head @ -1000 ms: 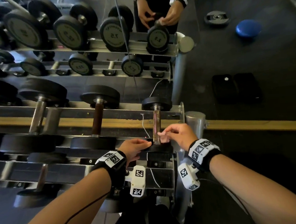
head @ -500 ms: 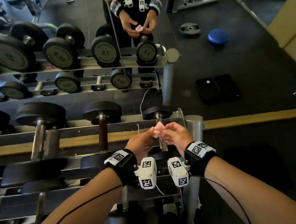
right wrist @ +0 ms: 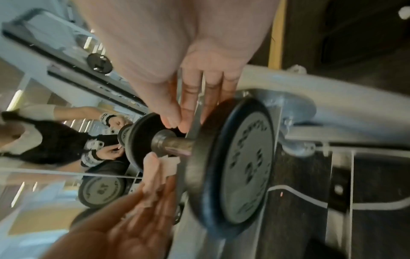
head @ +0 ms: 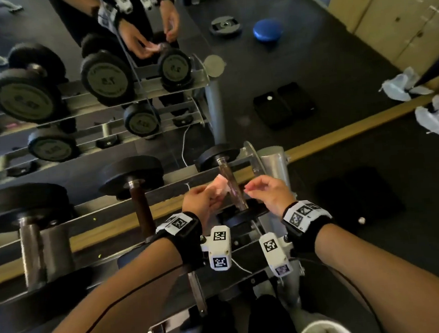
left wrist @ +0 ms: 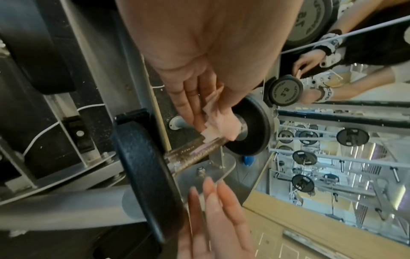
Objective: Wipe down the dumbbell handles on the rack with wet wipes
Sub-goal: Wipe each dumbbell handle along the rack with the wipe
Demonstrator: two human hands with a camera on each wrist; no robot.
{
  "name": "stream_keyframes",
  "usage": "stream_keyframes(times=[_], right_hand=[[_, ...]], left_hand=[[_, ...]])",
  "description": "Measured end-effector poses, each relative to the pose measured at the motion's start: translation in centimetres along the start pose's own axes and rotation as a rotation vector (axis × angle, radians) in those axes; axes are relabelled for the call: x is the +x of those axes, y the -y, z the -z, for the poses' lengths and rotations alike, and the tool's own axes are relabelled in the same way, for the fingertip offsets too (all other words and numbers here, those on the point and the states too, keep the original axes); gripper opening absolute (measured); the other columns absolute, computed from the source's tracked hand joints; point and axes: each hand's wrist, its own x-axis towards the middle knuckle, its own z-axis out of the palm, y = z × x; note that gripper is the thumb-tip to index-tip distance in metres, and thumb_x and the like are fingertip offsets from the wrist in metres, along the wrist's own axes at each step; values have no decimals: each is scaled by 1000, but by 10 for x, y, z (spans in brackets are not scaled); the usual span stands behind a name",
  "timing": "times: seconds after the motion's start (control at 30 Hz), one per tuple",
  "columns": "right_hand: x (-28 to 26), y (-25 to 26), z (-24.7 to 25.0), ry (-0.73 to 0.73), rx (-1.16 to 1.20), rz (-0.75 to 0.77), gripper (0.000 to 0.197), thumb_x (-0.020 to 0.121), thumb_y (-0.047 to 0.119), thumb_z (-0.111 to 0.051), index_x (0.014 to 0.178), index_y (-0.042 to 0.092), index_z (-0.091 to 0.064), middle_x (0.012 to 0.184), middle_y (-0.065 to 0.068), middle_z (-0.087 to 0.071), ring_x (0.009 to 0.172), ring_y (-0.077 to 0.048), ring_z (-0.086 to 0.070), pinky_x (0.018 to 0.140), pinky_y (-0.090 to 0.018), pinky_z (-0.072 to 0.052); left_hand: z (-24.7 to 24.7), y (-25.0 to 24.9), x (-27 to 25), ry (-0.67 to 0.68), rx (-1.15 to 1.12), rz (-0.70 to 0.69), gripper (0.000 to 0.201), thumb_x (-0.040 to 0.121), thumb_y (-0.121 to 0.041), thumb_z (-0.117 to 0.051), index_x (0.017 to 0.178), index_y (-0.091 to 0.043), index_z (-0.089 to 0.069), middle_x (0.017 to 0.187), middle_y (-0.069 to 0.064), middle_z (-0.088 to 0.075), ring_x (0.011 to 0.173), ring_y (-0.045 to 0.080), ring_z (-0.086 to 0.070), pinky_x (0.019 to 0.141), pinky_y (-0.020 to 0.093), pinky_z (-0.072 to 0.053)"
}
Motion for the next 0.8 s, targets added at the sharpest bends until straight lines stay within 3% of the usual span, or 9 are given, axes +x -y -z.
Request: stream_keyframes(times=[0.07, 0.17, 0.2, 0.27, 0.33, 0.47, 0.57, 0.67, 0.8], right_hand=[[-6, -8, 6, 10, -106, 40, 17, 84, 7, -73, 85, 24, -71, 95, 3, -74, 96, -11, -67, 88, -22, -49], [-18, -16, 10, 37, -183, 45, 11, 86, 16, -73, 94, 24, -75, 100, 10, -72, 98, 0, -63, 83, -8, -42], [-21, -19, 11, 33, -154, 43, 12, 86, 16, -73, 97, 20, -75, 102, 7, -72, 101, -3, -63, 87, -11, -44], [-27, -24, 12, 24, -38, 21, 17, 86, 12, -73, 102, 13, -74, 105, -1, -72, 104, -11, -65, 96, -24, -49], [-32, -29, 12, 36, 61, -12, 22, 86, 6, -71, 108, 9, -72, 109, -7, -71, 107, -18, -66, 98, -30, -51], [-34, -39, 12, 74, 142, -18, 25, 87, 3, -69, 110, 13, -70, 113, -9, -71, 109, -20, -66, 91, -23, -54], [-33, -43, 11, 65, 198, -28, 25, 86, 4, -70, 107, 18, -71, 113, -11, -70, 110, -23, -66, 97, -34, -53], [-32, -50, 10, 59, 186, -8, 24, 87, 8, -71, 107, 21, -71, 114, -8, -71, 111, -21, -66, 103, -41, -51], [-32, -54, 10, 53, 176, -11, 23, 86, 13, -72, 104, 28, -72, 113, -1, -71, 112, -18, -64, 105, -45, -48]], left_hand=[[5, -5, 11, -2, 65, -38, 26, 95, -8, -62, 119, 0, -64, 102, 20, -70, 86, 28, -68, 78, 34, -57], [12, -19, 23, -14, 257, -121, 37, 77, -45, -79, 100, -17, -77, 97, 15, -76, 88, 29, -71, 89, 41, -57], [13, -24, 28, -27, 305, -143, 39, 71, -53, -79, 93, -21, -79, 95, 12, -77, 92, 30, -72, 93, 43, -56], [13, -31, 31, -40, 407, -176, 44, 69, -61, -77, 96, -27, -79, 94, 5, -78, 98, 29, -72, 96, 44, -56], [12, -34, 32, -73, 523, -217, 43, 75, -59, -74, 104, -28, -78, 98, 2, -77, 102, 26, -70, 96, 43, -55], [7, -27, 27, -79, 636, -325, 44, 83, -59, -70, 115, -29, -74, 104, -3, -75, 104, 20, -68, 98, 39, -53], [4, -27, 23, -79, 707, -416, 45, 87, -56, -67, 124, -30, -69, 112, -9, -71, 105, 12, -64, 95, 28, -49], [1, -27, 25, -9, 761, -444, 37, 89, -54, -65, 119, -33, -71, 109, -11, -70, 105, 8, -61, 93, 22, -44], [-6, -15, 24, 82, 852, -415, 25, 96, -47, -57, 112, -36, -74, 108, -3, -71, 107, 15, -62, 93, 25, -44]])
